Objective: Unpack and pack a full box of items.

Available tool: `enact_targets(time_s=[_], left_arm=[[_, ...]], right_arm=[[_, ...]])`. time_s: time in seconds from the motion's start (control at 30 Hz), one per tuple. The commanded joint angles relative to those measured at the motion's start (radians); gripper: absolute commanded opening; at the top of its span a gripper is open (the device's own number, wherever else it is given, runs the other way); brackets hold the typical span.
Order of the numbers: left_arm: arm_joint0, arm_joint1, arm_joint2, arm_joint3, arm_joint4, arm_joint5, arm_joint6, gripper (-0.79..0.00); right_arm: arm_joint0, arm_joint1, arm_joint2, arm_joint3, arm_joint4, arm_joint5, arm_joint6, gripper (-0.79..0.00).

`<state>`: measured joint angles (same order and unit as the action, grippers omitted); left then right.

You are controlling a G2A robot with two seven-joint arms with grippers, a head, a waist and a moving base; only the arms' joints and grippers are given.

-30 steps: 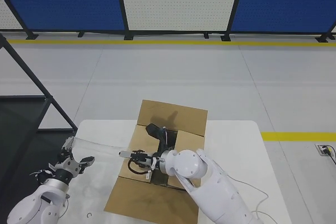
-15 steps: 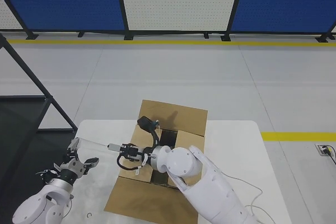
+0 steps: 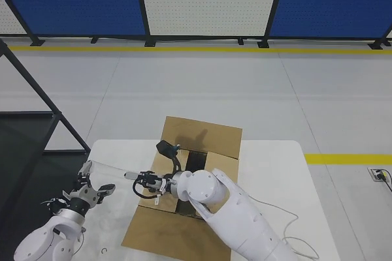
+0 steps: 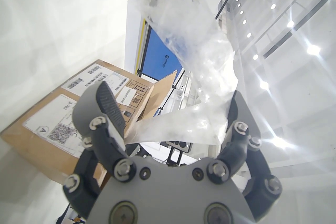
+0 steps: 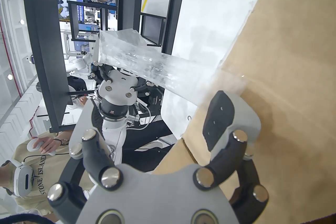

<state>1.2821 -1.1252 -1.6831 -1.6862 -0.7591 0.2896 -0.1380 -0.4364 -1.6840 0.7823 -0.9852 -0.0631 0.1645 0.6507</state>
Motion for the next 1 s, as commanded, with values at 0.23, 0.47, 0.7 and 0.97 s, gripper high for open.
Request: enact_targets(time_s=[0.23, 0.47, 0.7, 0.97], left_arm=[[0.012, -0.002, -0.022, -0.003, -0.015, -0.005, 0.007, 0.000], [0.018, -0.002, -0.035, -0.006, -0.020, -0.002, 0.005, 0.000], [0.014, -0.003, -0.025, -0.008, -0.011, 0.009, -0.006, 0.000], [0.010, -0.004, -0.018, -0.008, -0.006, 0.011, -0.010, 0.000]], right_arm=[[0.016, -0.013, -0.003, 0.039, -0.001, -0.003, 0.008, 0.000], [0.023, -0.022, -0.003, 0.056, -0.003, -0.002, 0.015, 0.000], [0.015, -0.024, 0.017, 0.017, -0.008, -0.016, -0.015, 0.000], [-0.026, -0.012, 0.043, -0.115, -0.090, 0.010, -0.081, 0.000]])
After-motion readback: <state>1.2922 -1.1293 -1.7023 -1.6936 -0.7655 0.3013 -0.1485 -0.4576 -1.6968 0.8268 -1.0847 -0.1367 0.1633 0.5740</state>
